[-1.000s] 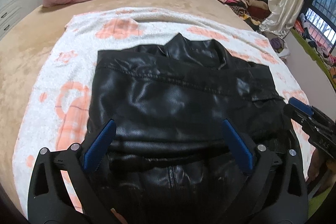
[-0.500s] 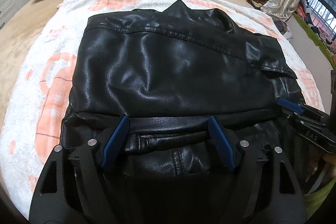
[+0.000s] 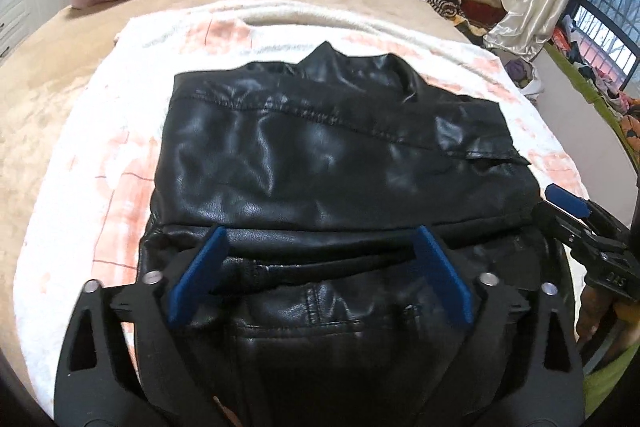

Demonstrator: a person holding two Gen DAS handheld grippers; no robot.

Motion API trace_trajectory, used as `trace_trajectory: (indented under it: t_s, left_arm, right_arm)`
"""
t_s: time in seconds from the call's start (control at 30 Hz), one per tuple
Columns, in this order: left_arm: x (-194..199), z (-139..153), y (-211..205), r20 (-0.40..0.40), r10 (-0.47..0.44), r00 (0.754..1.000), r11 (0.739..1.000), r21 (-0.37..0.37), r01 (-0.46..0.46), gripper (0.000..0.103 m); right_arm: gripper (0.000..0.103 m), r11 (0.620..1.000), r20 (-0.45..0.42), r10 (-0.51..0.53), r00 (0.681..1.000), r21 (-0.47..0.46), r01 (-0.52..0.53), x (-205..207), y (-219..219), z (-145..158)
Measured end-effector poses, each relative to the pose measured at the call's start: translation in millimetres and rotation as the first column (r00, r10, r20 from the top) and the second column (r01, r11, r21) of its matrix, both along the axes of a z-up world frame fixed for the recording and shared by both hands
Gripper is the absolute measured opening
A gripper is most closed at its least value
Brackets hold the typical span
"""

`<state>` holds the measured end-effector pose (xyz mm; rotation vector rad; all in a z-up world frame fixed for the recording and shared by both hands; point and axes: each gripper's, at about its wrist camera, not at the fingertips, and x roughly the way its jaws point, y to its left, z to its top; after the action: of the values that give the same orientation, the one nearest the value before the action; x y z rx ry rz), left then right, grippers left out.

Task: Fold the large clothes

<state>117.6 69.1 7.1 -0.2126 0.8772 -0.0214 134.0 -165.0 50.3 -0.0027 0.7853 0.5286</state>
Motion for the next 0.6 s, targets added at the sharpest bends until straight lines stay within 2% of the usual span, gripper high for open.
trace_trajectory:
  t_s: [0.07,0.6]
  left_arm:
    - [-3.1,5.7,-1.1,0.017,0.003,1.0,1.0,-0.001,-0.003,0.093]
    - [-28.0,33.8,-12.2,0.077,-0.002,0.997,1.0,0.0,0.002,0.094]
  right_arm:
    - [0.095,1.0,0.016,-0.008,1.0,-0.005,0.008,-1.6,-1.3,4.3]
    - [0.096,0.999,0.074,-0.02,0.997,0.037,0.017,-32.5,-16.2,33.7]
